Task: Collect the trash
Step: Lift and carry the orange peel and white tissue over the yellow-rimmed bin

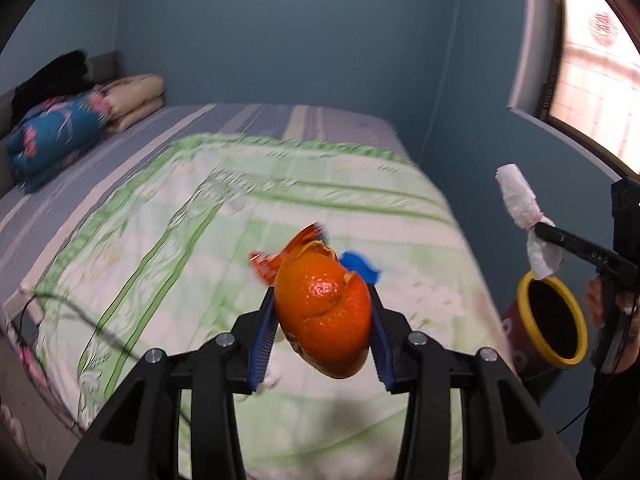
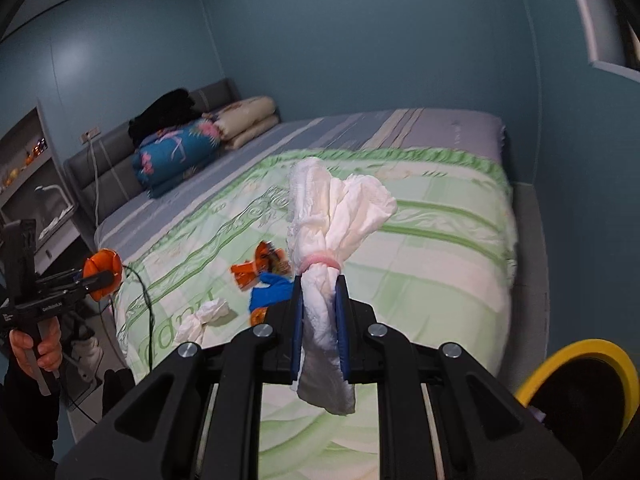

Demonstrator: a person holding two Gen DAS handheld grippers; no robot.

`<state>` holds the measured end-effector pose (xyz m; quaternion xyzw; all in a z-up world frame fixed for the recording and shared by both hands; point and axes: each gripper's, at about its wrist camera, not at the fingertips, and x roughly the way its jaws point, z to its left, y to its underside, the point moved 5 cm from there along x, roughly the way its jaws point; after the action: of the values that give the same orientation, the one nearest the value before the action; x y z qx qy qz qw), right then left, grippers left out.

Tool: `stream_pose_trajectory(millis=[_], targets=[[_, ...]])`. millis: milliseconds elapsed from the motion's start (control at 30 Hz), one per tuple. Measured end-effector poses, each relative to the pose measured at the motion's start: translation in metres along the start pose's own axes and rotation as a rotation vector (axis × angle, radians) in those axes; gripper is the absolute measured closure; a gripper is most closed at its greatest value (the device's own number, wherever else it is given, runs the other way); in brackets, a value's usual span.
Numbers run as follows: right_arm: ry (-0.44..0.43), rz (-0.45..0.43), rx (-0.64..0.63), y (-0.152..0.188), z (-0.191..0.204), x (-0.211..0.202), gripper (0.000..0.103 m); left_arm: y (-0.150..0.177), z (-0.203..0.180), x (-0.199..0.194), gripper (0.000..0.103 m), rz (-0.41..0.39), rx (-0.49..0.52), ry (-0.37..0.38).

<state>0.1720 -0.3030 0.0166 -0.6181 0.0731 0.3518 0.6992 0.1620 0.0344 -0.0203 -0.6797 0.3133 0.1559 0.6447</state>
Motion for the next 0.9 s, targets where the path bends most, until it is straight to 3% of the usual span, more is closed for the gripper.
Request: stream_pose_trajectory(millis=[200,600,900], targets=[[0.097,-0.088,0.057,0.008,-0.045,-0.059,0.090,-0.028,-0.098,0.010,0.063,-0.032,0.141,0.115],[0.279,-0.166,0.178,0.045,-0.120,-0.129,0.090,-0.035,-0.247,0.048,0.063,-0.021,0.314,0.305],[0.407,-0.158,0.277,0.082,-0.165,-0.144,0.090,-0.023,-0.335,0.076,0.063,-0.007,0.396,0.379]])
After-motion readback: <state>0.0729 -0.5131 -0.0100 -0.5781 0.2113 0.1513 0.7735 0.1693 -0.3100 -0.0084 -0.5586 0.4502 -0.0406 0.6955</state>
